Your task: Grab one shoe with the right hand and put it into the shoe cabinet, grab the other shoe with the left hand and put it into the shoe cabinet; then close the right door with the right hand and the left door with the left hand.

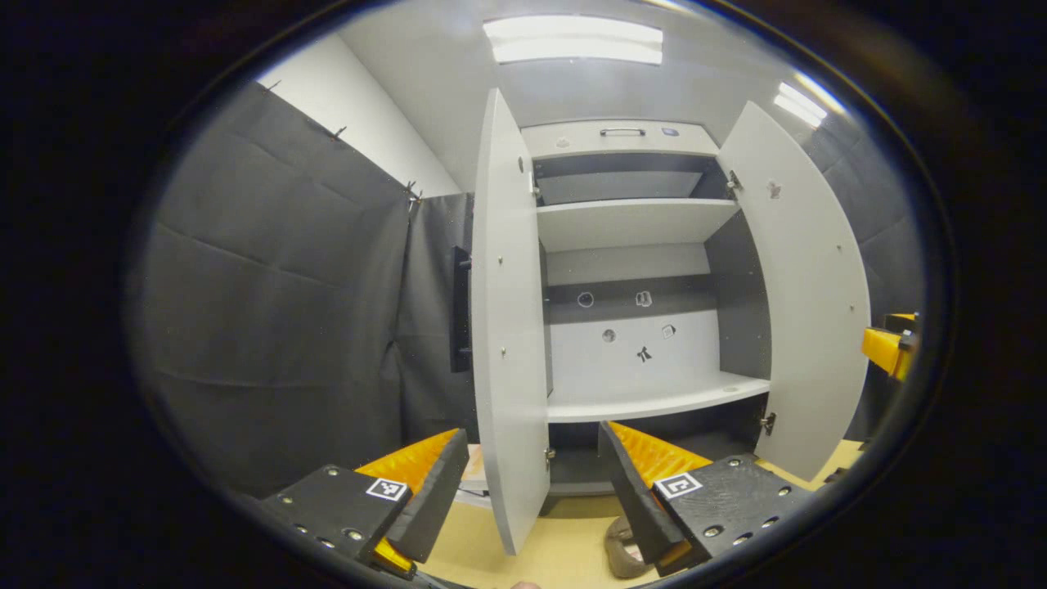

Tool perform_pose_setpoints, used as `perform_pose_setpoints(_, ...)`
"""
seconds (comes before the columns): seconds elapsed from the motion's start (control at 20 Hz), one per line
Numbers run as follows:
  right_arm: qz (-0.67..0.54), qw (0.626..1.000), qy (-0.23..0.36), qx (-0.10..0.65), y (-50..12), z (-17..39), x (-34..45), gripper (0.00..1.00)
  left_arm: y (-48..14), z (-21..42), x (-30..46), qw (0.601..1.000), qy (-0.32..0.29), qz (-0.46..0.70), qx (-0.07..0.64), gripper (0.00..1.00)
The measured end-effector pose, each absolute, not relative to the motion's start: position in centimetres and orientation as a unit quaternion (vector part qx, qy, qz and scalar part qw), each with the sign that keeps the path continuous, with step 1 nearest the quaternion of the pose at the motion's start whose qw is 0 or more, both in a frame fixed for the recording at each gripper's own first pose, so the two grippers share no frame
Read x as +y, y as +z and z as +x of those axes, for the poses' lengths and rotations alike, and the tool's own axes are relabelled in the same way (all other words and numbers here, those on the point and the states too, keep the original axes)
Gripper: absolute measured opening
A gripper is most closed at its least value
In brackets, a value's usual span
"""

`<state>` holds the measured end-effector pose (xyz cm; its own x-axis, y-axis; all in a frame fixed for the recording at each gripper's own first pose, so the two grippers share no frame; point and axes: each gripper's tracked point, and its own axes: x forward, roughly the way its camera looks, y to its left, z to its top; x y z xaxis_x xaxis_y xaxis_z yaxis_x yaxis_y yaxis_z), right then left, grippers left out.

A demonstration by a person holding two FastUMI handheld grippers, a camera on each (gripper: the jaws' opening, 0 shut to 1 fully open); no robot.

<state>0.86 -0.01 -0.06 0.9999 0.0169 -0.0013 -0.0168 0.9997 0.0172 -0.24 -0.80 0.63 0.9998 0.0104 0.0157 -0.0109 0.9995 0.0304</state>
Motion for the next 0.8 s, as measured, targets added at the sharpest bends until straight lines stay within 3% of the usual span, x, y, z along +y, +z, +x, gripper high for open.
perform_pose_setpoints(0.2, 0.009, 1.0, 0.015, 0.005, -0.5, 1.6, 0.4, 0.92, 0.9, -0.1, -1.0, 1.0, 0.007, 0.017, -0.01, 0.85)
perform_pose_setpoints(0.35, 0.003, 1.0, 0.022, 0.016, -1.4, 2.7, 1.0, 0.96, 0.9, 0.1, -1.0, 1.0, 0.008, 0.016, -0.01, 0.85)
perform_pose_setpoints(0.4, -0.002, 0.999, 0.024, 0.023, -1.9, 3.1, 1.3, 0.92, 0.9, 0.1, -0.9, 1.0, 0.01, 0.017, -0.011, 0.85)
perform_pose_setpoints(0.45, -0.007, 0.999, 0.028, 0.03, -2.4, 3.4, 1.6, 0.96, 0.9, 0.1, -0.7, 1.0, 0.012, 0.018, -0.011, 0.85)
perform_pose_setpoints(0.5, -0.01, 0.999, 0.034, 0.038, -3.0, 3.8, 2.0, 0.93, 0.8, 0.1, -0.7, 1.0, 0.014, 0.019, -0.01, 1.0)
perform_pose_setpoints(0.8, -0.017, 0.993, 0.077, 0.088, -7.3, 5.5, 5.0, 0.96, 0.5, -0.4, 0.4, 0.999, 0.031, 0.026, -0.005, 1.0)
